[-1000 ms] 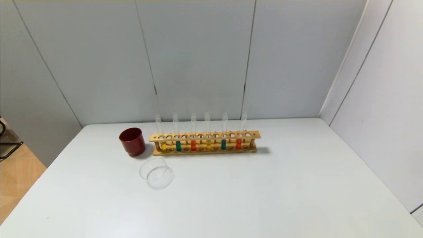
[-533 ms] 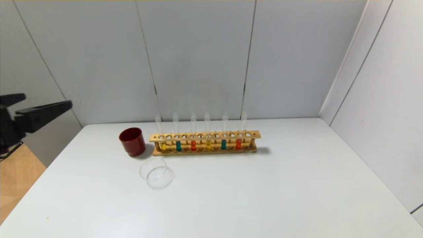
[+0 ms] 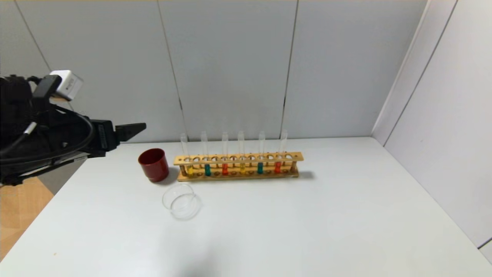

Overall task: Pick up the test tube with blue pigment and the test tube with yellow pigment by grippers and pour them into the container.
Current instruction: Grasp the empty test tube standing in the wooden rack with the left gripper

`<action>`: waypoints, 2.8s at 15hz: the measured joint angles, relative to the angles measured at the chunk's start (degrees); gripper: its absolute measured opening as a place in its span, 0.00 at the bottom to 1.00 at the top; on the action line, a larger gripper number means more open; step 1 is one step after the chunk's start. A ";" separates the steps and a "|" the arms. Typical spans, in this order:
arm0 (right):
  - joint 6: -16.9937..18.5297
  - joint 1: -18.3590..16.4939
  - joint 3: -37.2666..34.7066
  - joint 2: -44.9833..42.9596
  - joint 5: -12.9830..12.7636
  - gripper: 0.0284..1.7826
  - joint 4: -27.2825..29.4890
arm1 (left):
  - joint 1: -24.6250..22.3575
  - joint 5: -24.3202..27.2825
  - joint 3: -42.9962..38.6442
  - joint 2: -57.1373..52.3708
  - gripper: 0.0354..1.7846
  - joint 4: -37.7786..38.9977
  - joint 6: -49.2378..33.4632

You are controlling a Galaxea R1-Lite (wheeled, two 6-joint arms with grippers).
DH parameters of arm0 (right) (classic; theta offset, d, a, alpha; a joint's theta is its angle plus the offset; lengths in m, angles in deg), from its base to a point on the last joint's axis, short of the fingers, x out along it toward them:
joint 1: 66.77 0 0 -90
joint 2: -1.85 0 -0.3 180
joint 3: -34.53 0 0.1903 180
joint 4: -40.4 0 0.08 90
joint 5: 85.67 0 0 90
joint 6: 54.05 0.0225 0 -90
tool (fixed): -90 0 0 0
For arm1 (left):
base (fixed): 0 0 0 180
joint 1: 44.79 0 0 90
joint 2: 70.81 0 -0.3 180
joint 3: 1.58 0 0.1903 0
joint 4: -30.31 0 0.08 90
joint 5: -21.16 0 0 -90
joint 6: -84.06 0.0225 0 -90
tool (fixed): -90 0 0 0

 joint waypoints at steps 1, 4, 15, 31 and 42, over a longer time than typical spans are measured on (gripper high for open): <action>0.00 0.00 0.00 0.00 0.02 0.98 0.00 | 0.28 0.05 0.00 2.65 0.98 2.23 -0.06; 0.00 0.00 0.00 0.00 0.02 0.98 0.00 | 1.49 0.02 -0.11 9.75 0.98 8.37 -0.11; 0.02 0.00 0.00 0.00 0.00 0.98 0.02 | 6.36 -0.39 -0.62 26.97 0.98 24.72 0.06; 0.00 0.00 0.00 0.00 0.00 0.98 0.00 | 7.74 -2.46 6.68 36.72 0.98 25.95 -0.44; 0.00 0.00 0.00 0.00 -0.02 0.98 0.00 | 8.44 -2.49 9.02 38.79 0.83 25.82 -0.78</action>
